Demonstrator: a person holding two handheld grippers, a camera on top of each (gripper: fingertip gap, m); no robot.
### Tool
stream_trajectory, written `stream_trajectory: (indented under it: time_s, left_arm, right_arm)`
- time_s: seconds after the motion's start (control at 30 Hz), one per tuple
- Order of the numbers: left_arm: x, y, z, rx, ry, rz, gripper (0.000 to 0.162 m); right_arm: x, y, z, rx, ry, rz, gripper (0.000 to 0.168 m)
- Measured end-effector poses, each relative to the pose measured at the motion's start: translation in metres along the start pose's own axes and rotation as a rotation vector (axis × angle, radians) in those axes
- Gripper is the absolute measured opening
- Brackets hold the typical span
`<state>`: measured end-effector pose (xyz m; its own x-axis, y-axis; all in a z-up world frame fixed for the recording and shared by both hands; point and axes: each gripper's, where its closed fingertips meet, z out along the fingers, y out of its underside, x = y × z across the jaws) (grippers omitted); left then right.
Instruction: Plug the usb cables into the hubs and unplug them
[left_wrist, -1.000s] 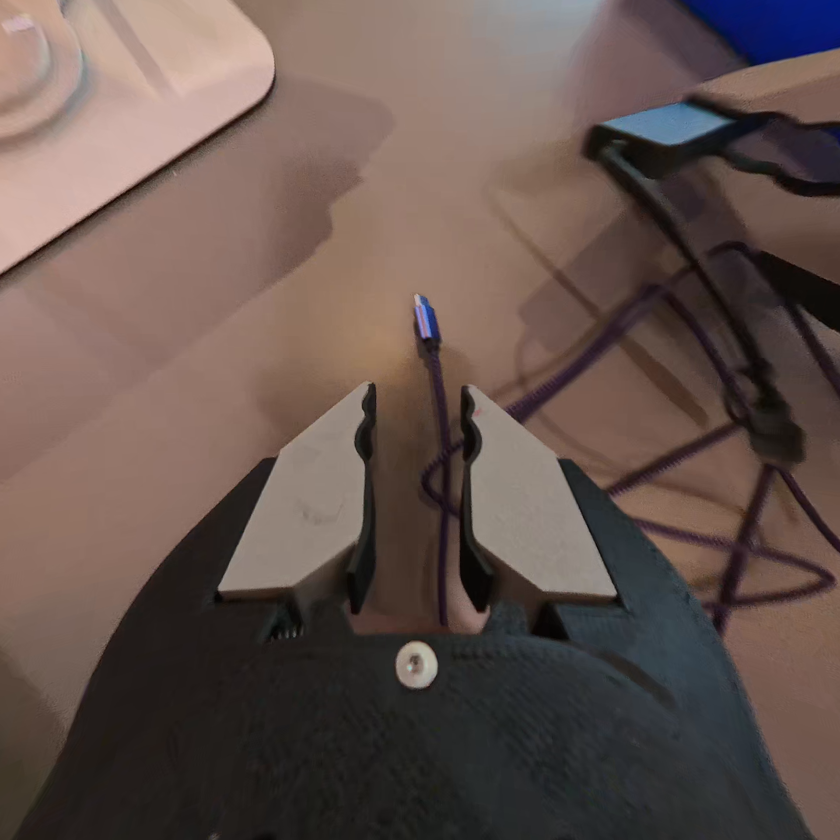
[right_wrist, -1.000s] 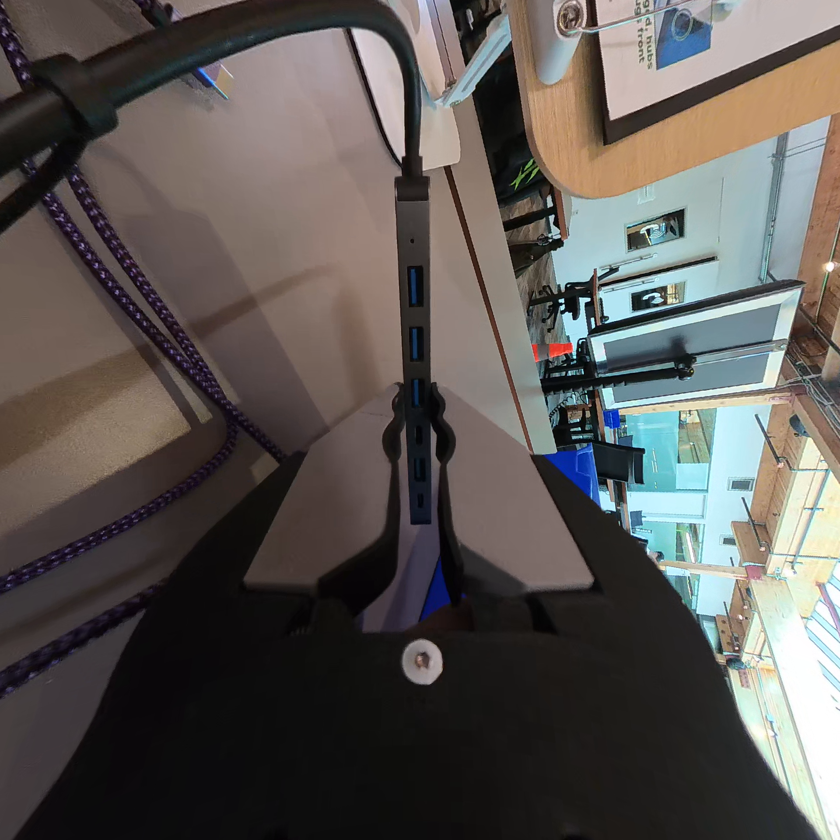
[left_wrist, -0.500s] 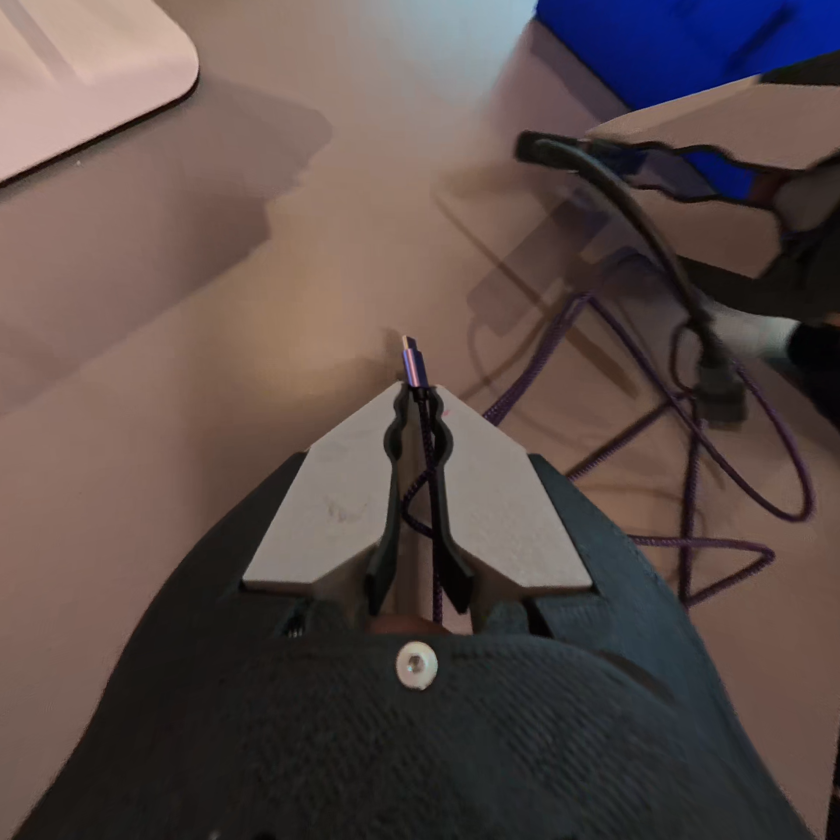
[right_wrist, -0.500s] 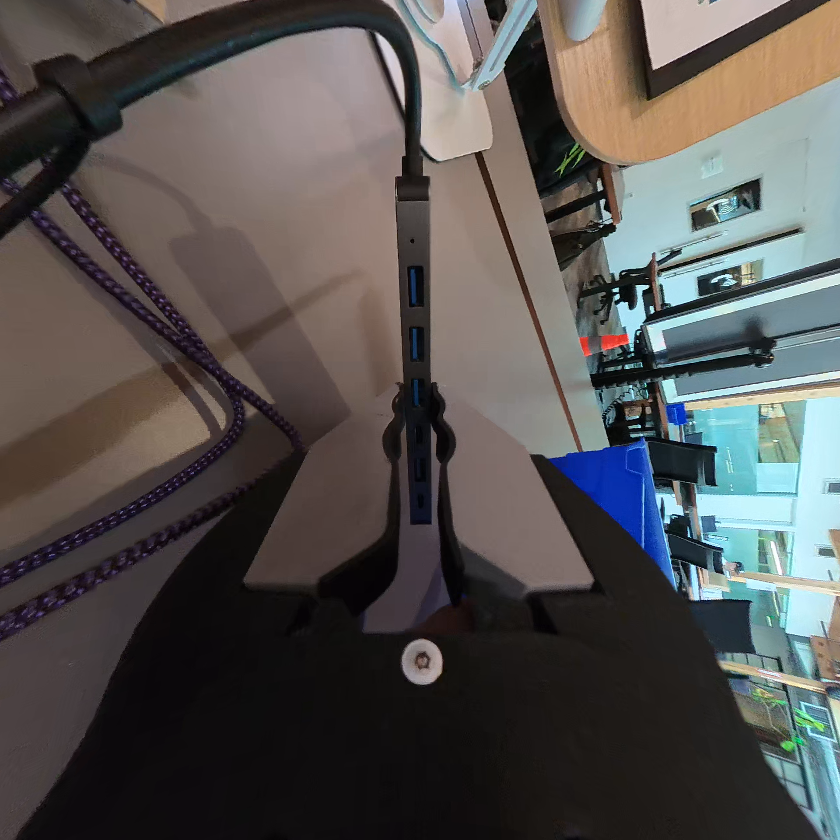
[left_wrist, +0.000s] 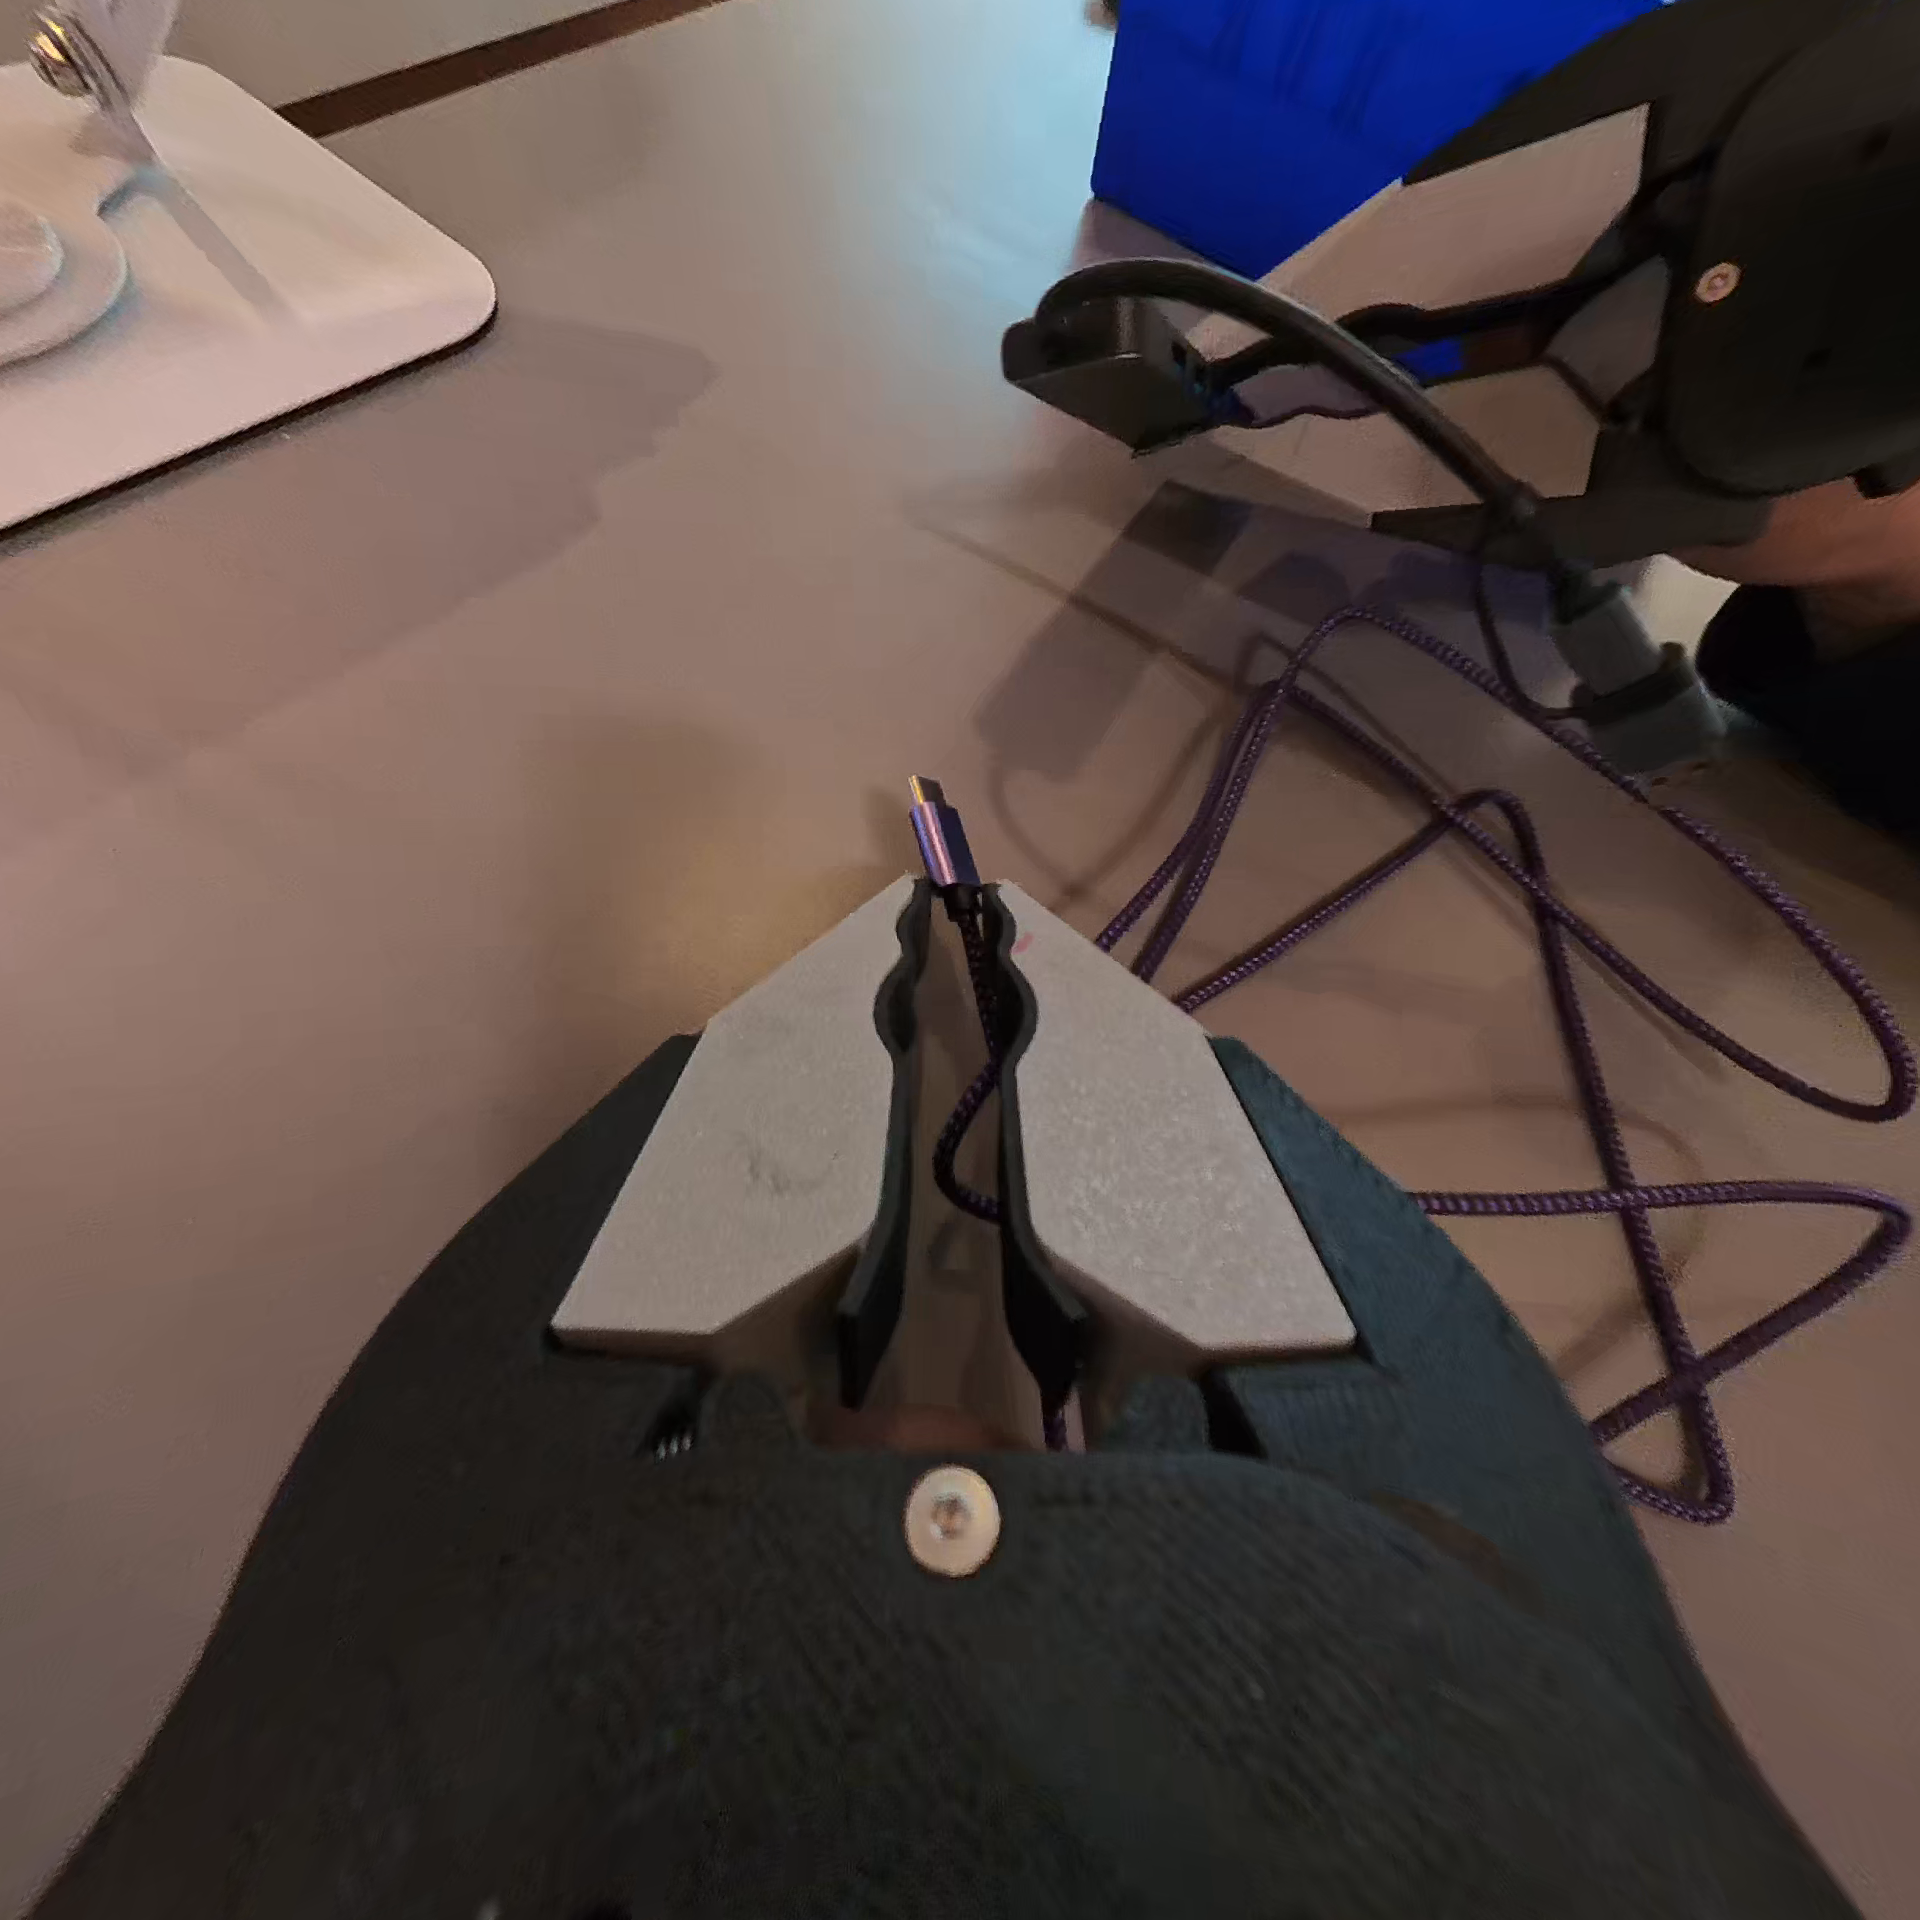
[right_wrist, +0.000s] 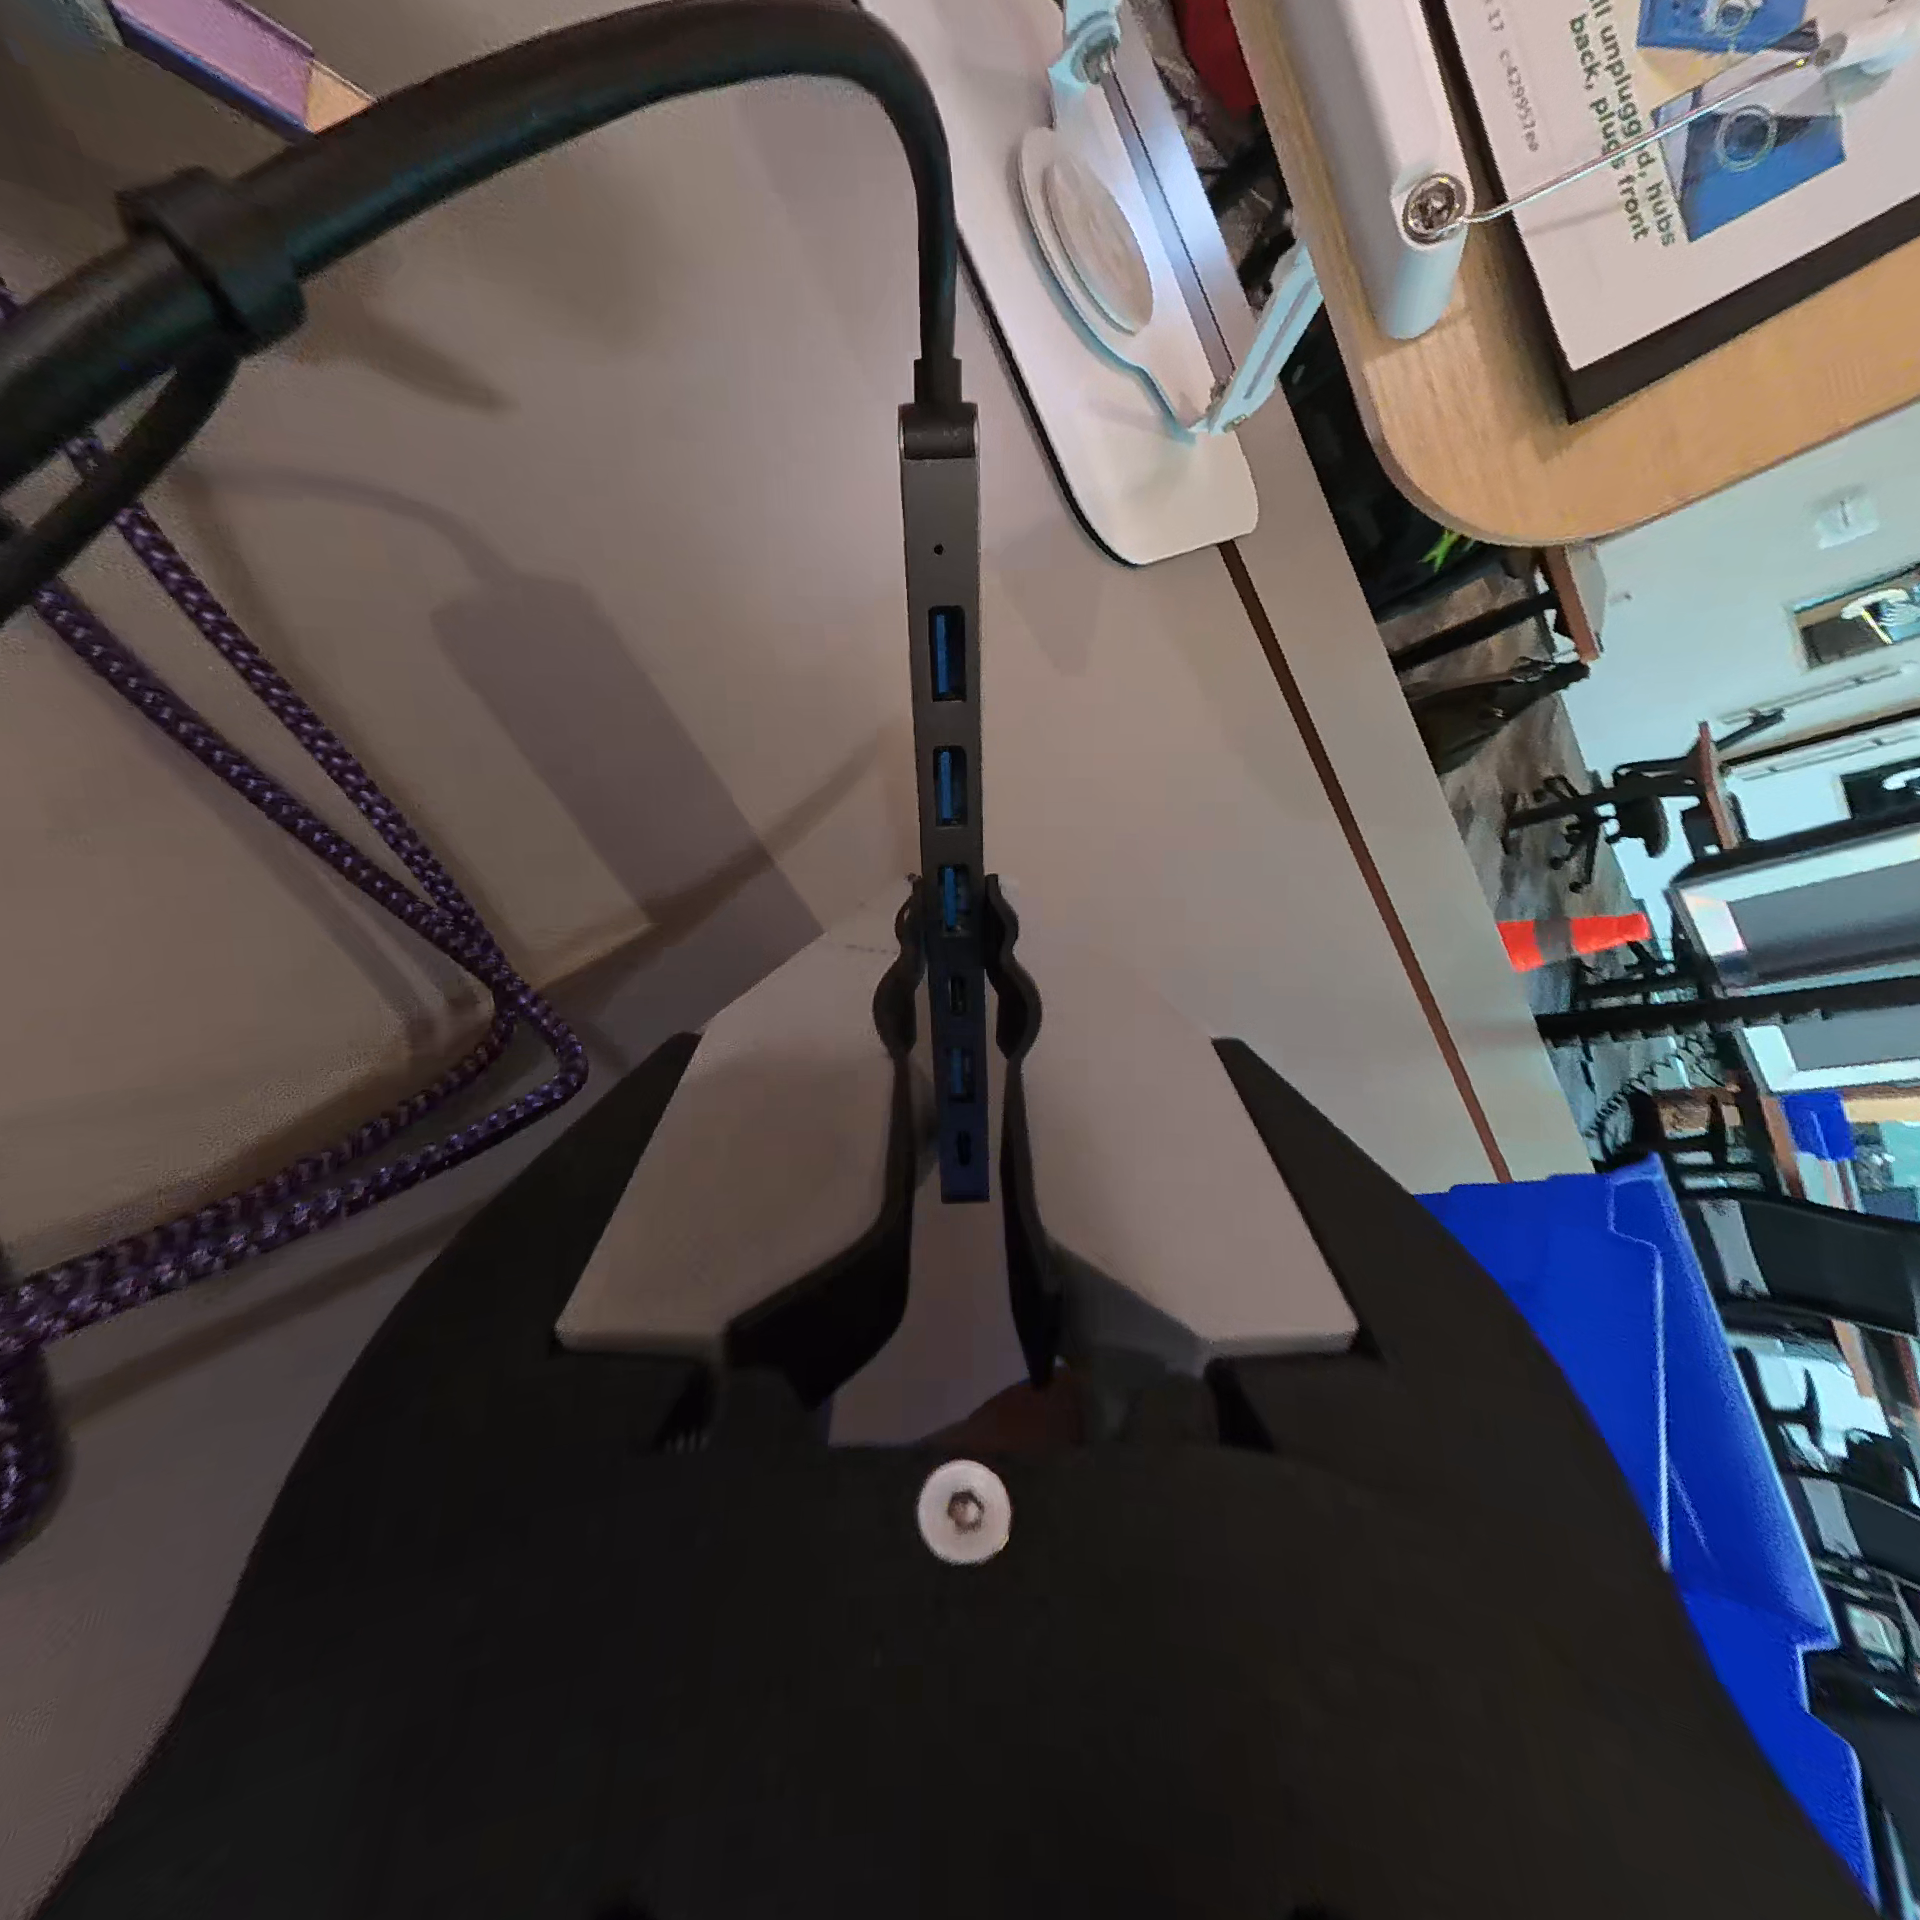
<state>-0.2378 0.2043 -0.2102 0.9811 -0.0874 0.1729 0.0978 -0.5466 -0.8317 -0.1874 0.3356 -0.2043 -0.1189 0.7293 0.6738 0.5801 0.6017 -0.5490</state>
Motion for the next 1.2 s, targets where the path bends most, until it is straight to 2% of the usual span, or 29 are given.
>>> stream_trajectory:
  time_s: [0.03,0.43,0.6,0.7,0.8,0.9,1.07,1.2]
  left_arm:
    - [0.000,0.001,0.000,-0.003,0.006,-0.010,0.006]
    - [-0.001,0.006,0.000,-0.031,-0.037,0.044,0.008]
    - [-0.011,0.006,-0.006,-0.041,-0.080,0.062,0.018]
    - [-0.006,-0.001,-0.018,-0.035,-0.089,0.114,0.025]
    - [0.025,-0.002,-0.043,-0.013,0.005,0.153,0.027]
    - [0.048,0.023,-0.072,-0.080,-0.002,0.207,0.031]
    - [0.089,0.085,-0.116,-0.211,0.025,0.242,0.033]
    - [0.091,0.112,-0.114,-0.257,-0.076,0.246,0.039]
  right_arm:
    - [0.000,0.000,-0.001,0.010,-0.011,0.001,0.008]
    - [-0.001,-0.004,0.000,0.019,0.000,-0.035,0.008]
    - [-0.006,-0.004,0.002,0.005,0.003,-0.065,0.008]
    - [-0.007,-0.005,0.002,0.003,0.003,-0.069,0.008]
    - [-0.007,-0.004,0.001,-0.001,0.009,-0.077,0.008]
    - [-0.006,-0.002,0.002,-0.014,0.017,-0.089,0.008]
    - [-0.008,-0.006,0.000,-0.011,0.011,-0.091,0.008]
    - [-0.008,-0.009,-0.002,-0.009,0.021,-0.101,0.007]
